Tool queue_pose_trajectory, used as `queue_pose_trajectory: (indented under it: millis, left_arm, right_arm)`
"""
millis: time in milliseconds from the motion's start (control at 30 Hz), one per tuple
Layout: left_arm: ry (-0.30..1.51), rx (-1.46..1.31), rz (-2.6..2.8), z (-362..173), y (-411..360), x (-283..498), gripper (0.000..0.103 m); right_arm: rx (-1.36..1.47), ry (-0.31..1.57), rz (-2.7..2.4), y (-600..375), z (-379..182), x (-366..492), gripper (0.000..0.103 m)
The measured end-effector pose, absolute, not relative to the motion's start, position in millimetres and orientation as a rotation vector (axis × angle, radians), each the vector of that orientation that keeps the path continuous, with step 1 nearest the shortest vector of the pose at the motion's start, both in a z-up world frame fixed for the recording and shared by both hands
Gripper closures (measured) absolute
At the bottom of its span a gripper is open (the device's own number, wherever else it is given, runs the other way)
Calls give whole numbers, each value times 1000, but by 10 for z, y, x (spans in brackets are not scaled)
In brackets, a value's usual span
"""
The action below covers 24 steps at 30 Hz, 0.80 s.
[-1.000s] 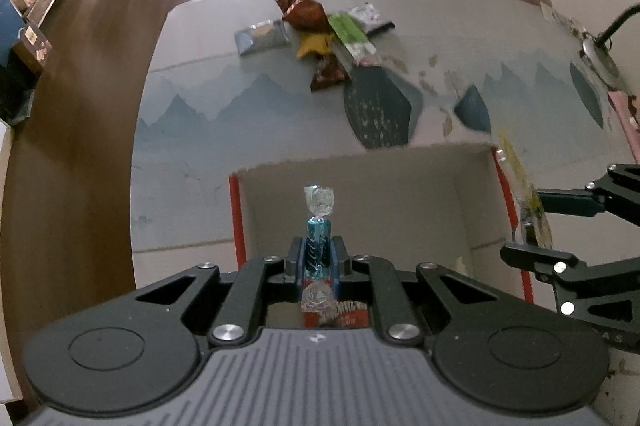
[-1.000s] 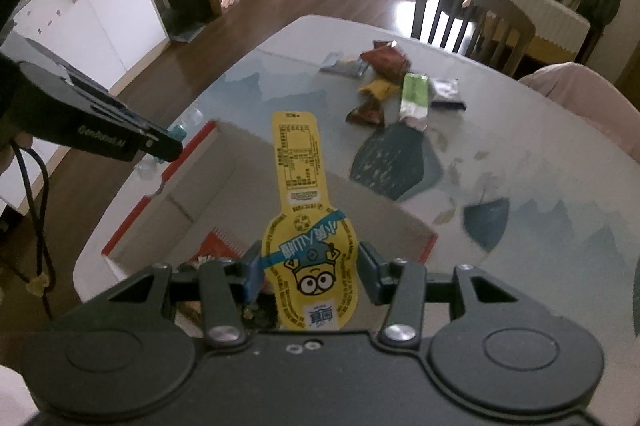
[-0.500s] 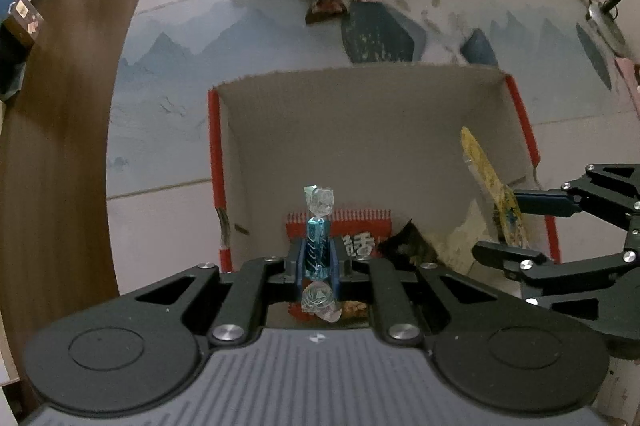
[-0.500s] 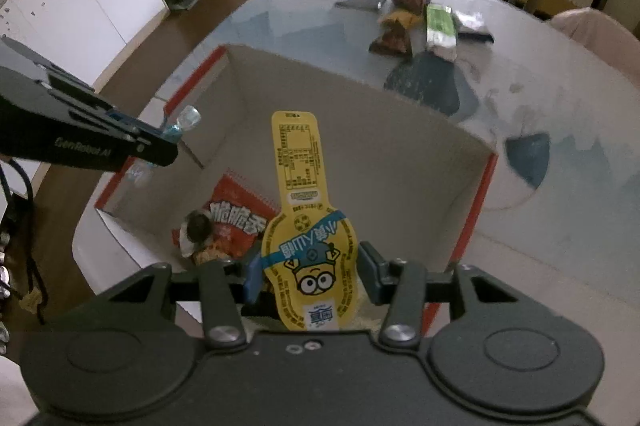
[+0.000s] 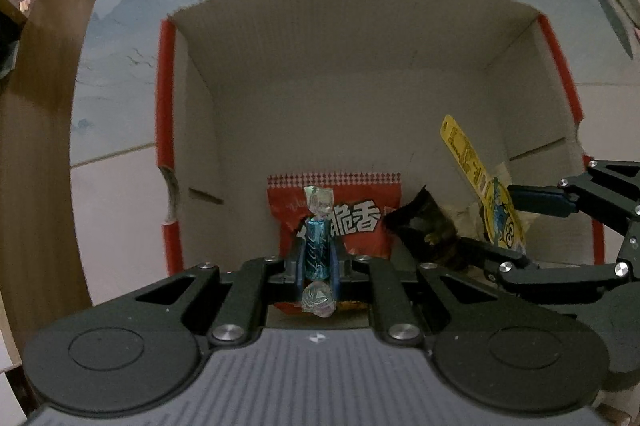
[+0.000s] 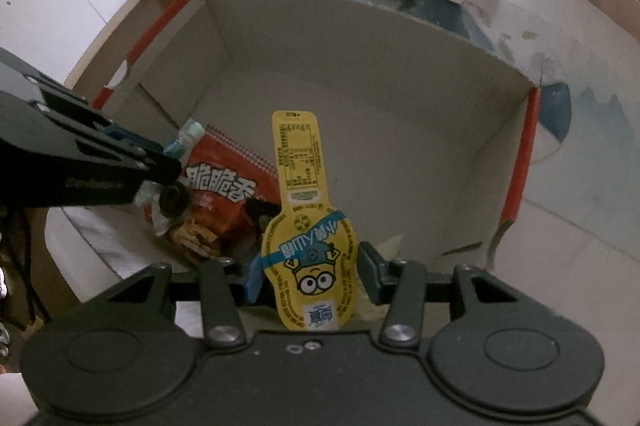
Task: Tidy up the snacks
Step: 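Lower both snacks into the box and open both grippers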
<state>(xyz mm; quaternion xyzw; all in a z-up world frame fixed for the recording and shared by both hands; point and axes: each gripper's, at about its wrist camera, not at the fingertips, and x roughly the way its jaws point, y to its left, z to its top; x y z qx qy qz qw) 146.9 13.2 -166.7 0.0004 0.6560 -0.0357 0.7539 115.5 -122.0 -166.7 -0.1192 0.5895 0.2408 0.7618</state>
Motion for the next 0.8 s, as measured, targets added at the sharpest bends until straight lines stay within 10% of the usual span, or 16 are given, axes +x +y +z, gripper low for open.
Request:
queue_pose_trajectory:
  millis: [800]
  left_arm:
    - [1443, -2, -82, -1896, 134, 1445, 91]
  right_arm:
    - [-292, 1316, 501, -1080, -1859, 1166, 51]
